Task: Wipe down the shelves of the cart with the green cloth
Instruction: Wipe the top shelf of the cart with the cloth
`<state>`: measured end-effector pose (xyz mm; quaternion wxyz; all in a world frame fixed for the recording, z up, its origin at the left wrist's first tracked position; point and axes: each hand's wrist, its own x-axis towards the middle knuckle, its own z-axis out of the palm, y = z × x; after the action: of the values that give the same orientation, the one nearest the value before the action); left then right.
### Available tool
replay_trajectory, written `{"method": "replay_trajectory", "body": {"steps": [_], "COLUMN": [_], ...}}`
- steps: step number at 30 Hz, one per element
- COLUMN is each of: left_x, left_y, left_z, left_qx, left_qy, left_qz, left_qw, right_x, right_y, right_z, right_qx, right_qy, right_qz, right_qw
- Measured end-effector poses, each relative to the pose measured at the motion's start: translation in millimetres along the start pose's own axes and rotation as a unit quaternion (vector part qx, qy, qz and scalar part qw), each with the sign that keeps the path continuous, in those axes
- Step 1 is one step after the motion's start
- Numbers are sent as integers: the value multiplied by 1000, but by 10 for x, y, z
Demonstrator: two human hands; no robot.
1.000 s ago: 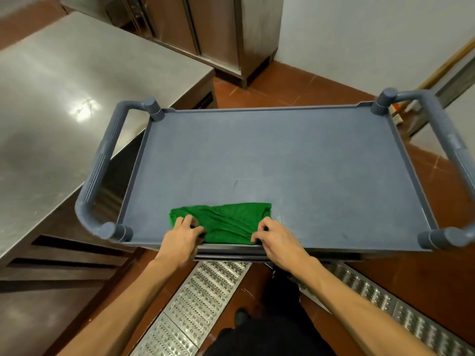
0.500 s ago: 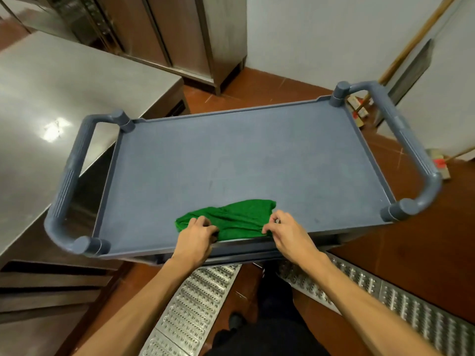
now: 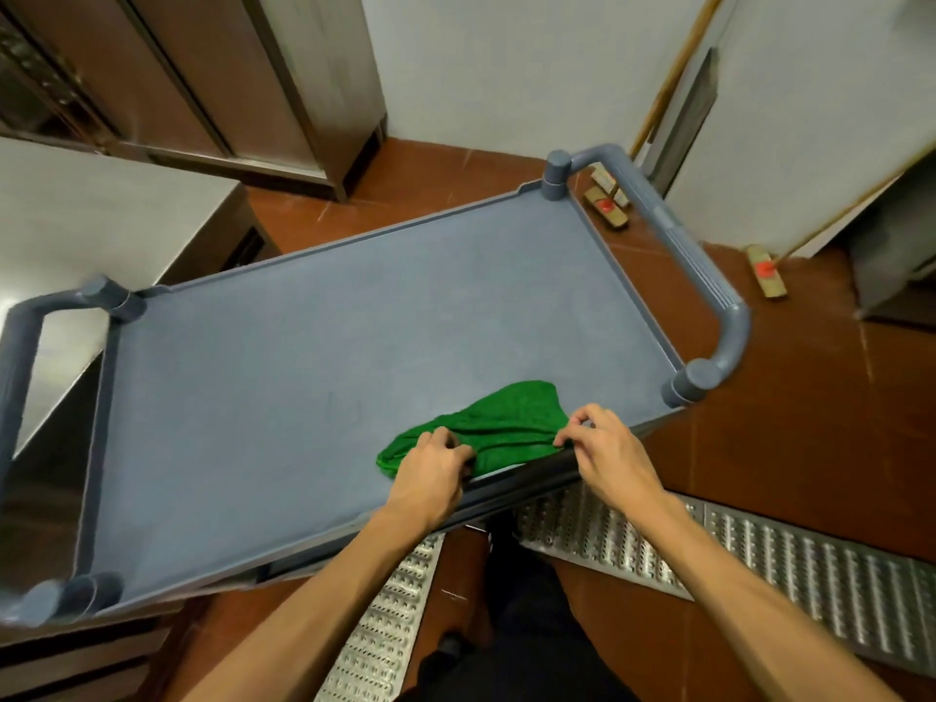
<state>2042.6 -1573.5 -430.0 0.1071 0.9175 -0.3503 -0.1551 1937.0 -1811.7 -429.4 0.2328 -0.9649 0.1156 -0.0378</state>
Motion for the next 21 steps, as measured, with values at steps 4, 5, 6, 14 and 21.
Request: {"method": "replay_trajectory", "body": {"steps": [4,5,6,14,21], "left_x": [269,332,397,1085,1750], "left_y": [254,316,372,775,828], "left_z": [67,84,98,20,-158], "left_qx": [-9,-11,-12,-2,-41], "left_qy": [9,11,9,26,44], "left_qz": [47,59,68,109,119], "left_qw": [999,998,998,994,991], "right_x": [-62,-76,-84,-29,357], "right_y": [204,255,303,434,451], "right_z": [-132,-147,-154,-207,-41], "right_qx": [-3,-4,-5,7,-33], "right_qy": [48,59,67,99,-73], "right_qz": [48,58,68,91,93], "right_qw": [998,997,995,991,992]}}
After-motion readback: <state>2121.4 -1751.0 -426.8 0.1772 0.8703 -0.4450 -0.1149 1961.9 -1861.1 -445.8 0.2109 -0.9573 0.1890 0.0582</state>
